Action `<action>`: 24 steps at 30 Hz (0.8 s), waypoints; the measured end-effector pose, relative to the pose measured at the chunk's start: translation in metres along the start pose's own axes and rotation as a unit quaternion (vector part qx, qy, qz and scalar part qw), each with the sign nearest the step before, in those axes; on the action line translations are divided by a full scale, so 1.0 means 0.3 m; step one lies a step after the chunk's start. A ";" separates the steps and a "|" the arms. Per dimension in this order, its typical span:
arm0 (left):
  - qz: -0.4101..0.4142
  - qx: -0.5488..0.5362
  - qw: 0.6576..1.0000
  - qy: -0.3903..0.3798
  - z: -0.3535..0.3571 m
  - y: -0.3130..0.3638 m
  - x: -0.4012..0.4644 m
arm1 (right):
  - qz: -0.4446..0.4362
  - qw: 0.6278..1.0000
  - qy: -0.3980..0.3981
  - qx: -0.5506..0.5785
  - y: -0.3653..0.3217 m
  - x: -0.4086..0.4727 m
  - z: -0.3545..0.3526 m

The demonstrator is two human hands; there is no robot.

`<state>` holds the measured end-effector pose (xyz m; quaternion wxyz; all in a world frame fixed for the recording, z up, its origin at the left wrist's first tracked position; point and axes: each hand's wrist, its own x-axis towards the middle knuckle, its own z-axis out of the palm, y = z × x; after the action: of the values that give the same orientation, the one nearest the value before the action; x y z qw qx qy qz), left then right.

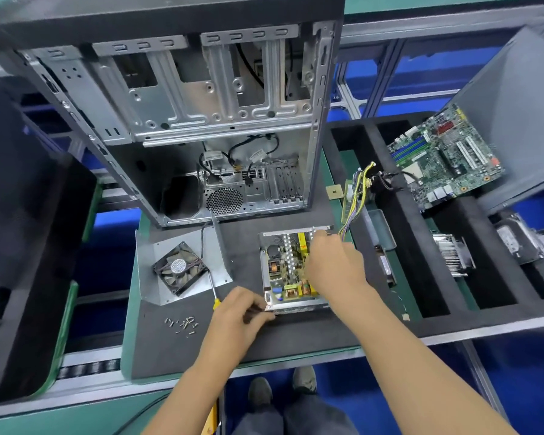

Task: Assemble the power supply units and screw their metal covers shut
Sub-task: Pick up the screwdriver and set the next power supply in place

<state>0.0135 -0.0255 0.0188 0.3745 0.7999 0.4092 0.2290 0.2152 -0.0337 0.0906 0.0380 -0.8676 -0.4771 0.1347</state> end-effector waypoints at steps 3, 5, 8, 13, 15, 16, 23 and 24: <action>0.000 0.017 1.000 -0.015 0.000 -0.007 0.004 | 0.011 1.000 -0.010 -0.008 -0.005 -0.006 0.076; -0.005 0.010 1.000 -0.022 0.000 -0.010 0.005 | 0.019 1.000 -0.006 -0.014 -0.014 0.001 0.114; -0.008 0.000 0.999 -0.032 0.000 -0.016 0.006 | 0.019 0.999 0.021 -0.018 -0.028 0.008 0.145; -0.020 -0.015 0.999 -0.048 -0.002 -0.024 0.007 | -0.036 0.999 -0.037 0.004 -0.042 0.036 0.120; -0.026 -0.020 0.998 -0.051 -0.006 -0.027 0.006 | -0.027 0.996 -0.065 0.063 -0.001 0.062 0.048; -0.030 -0.022 0.998 -0.054 -0.008 -0.029 0.006 | -0.006 0.995 -0.041 0.091 0.044 0.078 0.010; -0.018 -0.042 0.998 -0.048 -0.014 0.031 0.045 | 0.107 0.927 -0.293 0.209 0.334 0.110 -0.044; -0.011 -0.028 0.998 -0.058 -0.011 0.045 0.058 | 0.103 0.915 -0.315 0.228 0.331 0.116 -0.030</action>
<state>0.0276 -0.0149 0.0324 0.4222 0.7966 0.3890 0.1895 0.3166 -0.0578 0.0731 0.0684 -0.7921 -0.3290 0.5096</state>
